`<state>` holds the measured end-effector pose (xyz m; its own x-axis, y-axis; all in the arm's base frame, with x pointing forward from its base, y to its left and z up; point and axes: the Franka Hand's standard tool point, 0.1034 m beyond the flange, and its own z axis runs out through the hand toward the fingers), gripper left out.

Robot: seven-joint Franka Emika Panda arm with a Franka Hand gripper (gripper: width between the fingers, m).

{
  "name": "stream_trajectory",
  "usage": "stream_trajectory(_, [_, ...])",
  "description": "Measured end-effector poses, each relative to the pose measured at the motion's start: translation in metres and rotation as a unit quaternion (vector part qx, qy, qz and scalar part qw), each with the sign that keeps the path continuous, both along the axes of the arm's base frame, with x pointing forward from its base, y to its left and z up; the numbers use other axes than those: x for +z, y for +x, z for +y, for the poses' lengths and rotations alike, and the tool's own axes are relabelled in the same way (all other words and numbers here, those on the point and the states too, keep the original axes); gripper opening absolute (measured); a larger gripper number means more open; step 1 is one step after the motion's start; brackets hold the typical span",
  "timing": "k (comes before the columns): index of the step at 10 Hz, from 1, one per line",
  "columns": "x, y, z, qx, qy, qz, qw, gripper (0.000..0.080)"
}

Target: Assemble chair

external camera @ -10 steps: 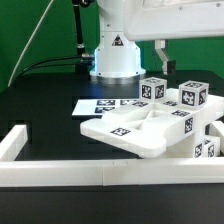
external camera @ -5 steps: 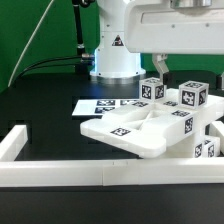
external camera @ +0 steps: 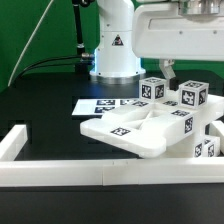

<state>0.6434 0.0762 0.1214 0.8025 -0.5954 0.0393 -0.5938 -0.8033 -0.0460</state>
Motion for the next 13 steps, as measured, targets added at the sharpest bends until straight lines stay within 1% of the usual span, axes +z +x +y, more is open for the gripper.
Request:
stream_trajectory(1, [0.000, 0.000, 0.000, 0.000, 0.000, 0.000, 1.000, 0.0632])
stream_trajectory(3, [0.000, 0.000, 0.000, 0.000, 0.000, 0.000, 1.000, 0.0280])
stream_trajectory(5, [0.000, 0.000, -0.001, -0.002, 0.000, 0.000, 1.000, 0.0284])
stream_trajectory(6, [0.000, 0.000, -0.001, -0.026, 0.003, -0.001, 1.000, 0.0284])
stream_trajectory(7, [0.000, 0.003, -0.004, -0.075, 0.009, -0.009, 0.997, 0.0284])
stream_trajectory(8, [0.000, 0.005, -0.004, -0.136, 0.013, -0.018, 0.990, 0.0284])
stream_trajectory(10, [0.000, 0.005, 0.003, -0.259, 0.024, -0.020, 0.965, 0.0284])
stream_trajectory(11, [0.001, 0.005, 0.005, -0.300, 0.030, -0.022, 0.953, 0.0284])
stream_trajectory(12, [0.001, 0.006, 0.010, -0.356, 0.037, -0.029, 0.933, 0.0284])
stream_trajectory(13, [0.001, 0.006, 0.010, -0.371, 0.039, -0.028, 0.928, 0.0284])
